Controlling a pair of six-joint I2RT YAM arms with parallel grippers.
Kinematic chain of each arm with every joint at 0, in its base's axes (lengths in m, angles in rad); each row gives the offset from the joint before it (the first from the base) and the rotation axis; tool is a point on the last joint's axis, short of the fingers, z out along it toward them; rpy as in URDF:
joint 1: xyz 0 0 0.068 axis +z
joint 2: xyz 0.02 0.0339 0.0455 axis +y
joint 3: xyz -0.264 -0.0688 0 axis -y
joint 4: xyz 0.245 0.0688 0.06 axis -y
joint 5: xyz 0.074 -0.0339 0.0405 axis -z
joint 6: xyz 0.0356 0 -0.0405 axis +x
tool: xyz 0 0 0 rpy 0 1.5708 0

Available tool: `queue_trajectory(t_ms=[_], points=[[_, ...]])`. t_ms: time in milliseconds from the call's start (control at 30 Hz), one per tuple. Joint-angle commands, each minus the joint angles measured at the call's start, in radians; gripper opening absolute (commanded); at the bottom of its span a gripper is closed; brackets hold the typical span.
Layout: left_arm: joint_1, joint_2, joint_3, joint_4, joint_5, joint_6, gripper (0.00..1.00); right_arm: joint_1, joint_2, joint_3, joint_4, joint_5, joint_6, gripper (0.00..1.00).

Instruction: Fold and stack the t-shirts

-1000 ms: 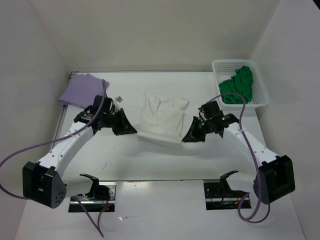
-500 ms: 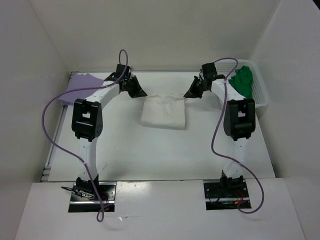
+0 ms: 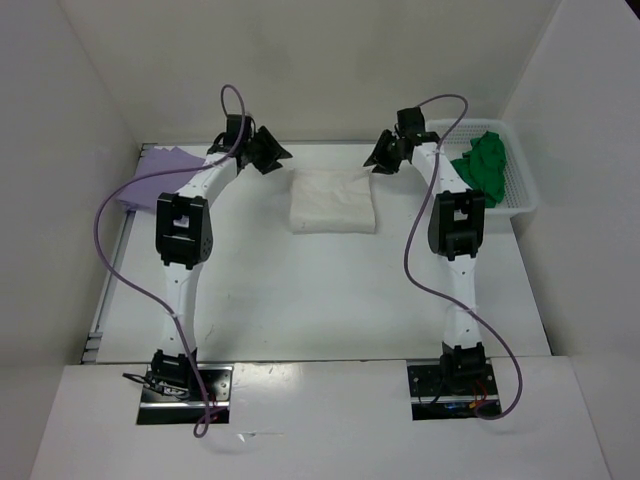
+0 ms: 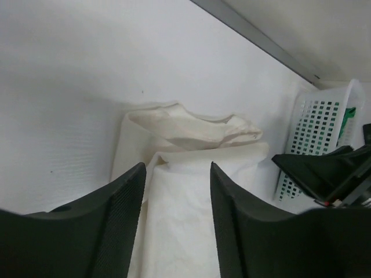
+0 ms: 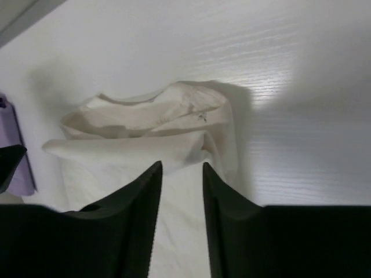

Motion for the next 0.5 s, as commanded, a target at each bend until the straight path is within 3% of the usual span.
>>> queue_trajectory(t_ms=[0, 133, 167, 200, 233, 267, 367, 467], points=[[-0.002, -0.117, -0.045, 0.099, -0.02, -0.014, 0.54, -0.01, -0.033, 0.109, -0.045, 0.022, -0.032, 0.44], [-0.095, -0.22, -0.195, 0.099, 0.024, 0.038, 0.47, -0.01, -0.167, -0.03, -0.014, 0.022, -0.041, 0.62], [-0.141, -0.263, -0.25, 0.138, 0.04, 0.047, 0.47, -0.01, -0.241, -0.079, 0.025, 0.022, -0.041, 0.62], [-0.161, -0.278, -0.303, 0.157, 0.049, 0.038, 0.46, -0.01, -0.279, -0.195, 0.053, 0.013, -0.029, 0.57], [-0.178, -0.291, -0.384, 0.169, 0.049, 0.038, 0.46, -0.001, -0.314, -0.258, 0.084, -0.035, -0.014, 0.37], [-0.19, -0.3, -0.418, 0.198, 0.049, 0.038, 0.46, -0.001, -0.346, -0.319, 0.114, -0.065, -0.005, 0.27], [-0.201, -0.309, -0.517, 0.228, 0.04, 0.038, 0.44, 0.03, -0.406, -0.484, 0.171, -0.142, -0.004, 0.02], [-0.201, -0.309, -0.551, 0.228, -0.003, 0.098, 0.43, 0.065, -0.396, -0.568, 0.162, -0.218, -0.017, 0.0]])
